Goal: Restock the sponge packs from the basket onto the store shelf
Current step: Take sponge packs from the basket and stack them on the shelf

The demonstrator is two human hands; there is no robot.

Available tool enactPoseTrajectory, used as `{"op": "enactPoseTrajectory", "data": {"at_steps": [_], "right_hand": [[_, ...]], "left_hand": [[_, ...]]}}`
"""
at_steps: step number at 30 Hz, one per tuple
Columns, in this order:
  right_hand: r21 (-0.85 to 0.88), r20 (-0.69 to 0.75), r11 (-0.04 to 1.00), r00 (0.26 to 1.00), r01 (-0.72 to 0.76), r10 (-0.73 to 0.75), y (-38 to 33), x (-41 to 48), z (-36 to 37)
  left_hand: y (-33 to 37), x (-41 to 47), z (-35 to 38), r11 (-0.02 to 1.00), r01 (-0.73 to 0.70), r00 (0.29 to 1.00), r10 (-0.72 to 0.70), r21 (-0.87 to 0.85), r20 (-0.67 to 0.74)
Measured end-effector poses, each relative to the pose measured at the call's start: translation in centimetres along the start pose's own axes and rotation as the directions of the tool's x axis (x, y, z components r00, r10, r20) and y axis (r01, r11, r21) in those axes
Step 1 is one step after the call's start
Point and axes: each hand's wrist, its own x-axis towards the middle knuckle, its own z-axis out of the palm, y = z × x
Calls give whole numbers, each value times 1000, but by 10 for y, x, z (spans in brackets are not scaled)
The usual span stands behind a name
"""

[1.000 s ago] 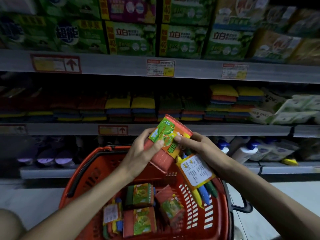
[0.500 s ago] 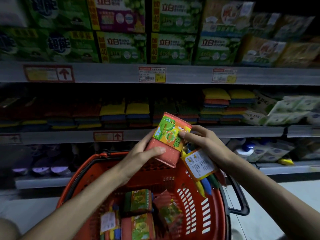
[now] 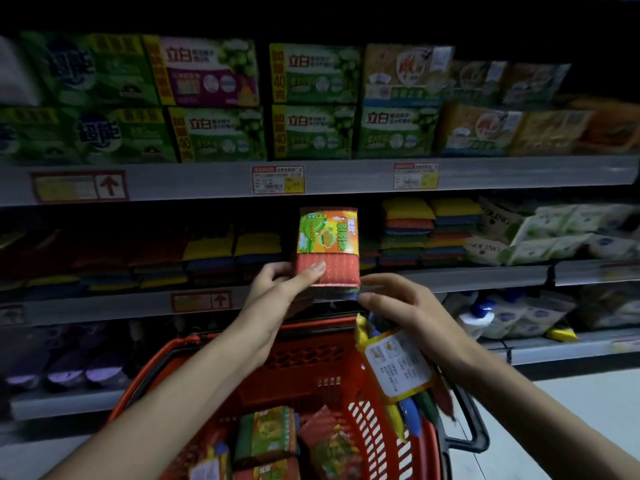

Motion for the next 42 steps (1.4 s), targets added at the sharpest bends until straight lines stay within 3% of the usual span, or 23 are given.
{"op": "enactPoseTrajectory", "data": {"at_steps": [6,16,20,26,38,42], "right_hand": [[67,-7,998,1000,6,-5,6,0,6],[142,-14,990,1000,-6,8,7,35,-3],[172,-67,985,997,-20,32,6,51,-12],[207,-113,972,985,-108,134,0,65,-17],[155,-187,985,977,-71,100,4,71,-14],[144,-211,988,974,-56,86,5,71,-15]], "left_hand": [[1,14,25,1000,10,988,-6,20,-152],[10,36,63,999,-54,961,53,4,-271],[19,47,75,997,-80,950,73,-10,-303],[21,57,87,993,-28,937,66,115,-342],[14,61,93,957,-4,929,111,289,-353],[11,61,94,961,-8,928,110,275,-356]]}}
